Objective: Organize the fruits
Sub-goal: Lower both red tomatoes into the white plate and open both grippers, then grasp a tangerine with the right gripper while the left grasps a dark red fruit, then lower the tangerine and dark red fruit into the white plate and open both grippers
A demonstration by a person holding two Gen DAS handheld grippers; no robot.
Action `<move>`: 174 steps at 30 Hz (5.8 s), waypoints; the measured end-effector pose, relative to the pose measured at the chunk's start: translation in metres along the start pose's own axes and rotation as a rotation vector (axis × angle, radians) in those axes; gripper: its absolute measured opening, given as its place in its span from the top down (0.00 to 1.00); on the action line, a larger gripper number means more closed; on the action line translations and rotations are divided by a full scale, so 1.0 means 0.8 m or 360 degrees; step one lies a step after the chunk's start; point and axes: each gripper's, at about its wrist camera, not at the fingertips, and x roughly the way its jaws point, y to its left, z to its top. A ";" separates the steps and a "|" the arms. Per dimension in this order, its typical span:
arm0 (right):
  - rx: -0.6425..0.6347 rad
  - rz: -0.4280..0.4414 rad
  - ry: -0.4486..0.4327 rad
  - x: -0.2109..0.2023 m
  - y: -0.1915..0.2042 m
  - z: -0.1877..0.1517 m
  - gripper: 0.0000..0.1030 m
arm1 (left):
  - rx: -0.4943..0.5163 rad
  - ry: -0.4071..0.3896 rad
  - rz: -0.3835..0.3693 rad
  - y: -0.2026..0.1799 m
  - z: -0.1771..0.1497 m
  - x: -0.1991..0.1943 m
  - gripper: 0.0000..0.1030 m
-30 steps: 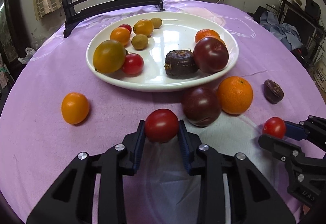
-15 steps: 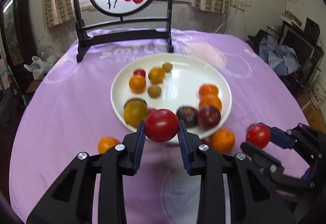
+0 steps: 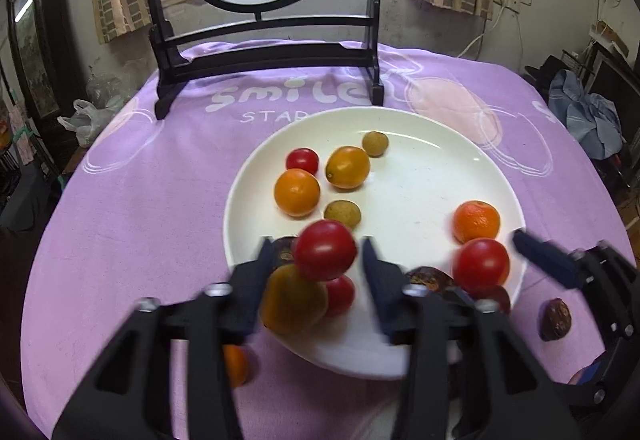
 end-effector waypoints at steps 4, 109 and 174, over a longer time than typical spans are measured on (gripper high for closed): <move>0.0029 0.0000 -0.0032 -0.009 -0.011 -0.005 0.38 | 0.0019 -0.0105 0.0111 0.002 -0.002 -0.015 0.18; 0.0219 0.0072 0.0264 -0.078 -0.045 -0.131 0.56 | 0.0040 0.0130 -0.0168 -0.017 -0.162 -0.044 0.15; 0.0264 0.0095 -0.0041 -0.006 -0.043 0.005 0.40 | -0.0112 -0.0080 -0.0005 0.017 0.004 -0.008 0.28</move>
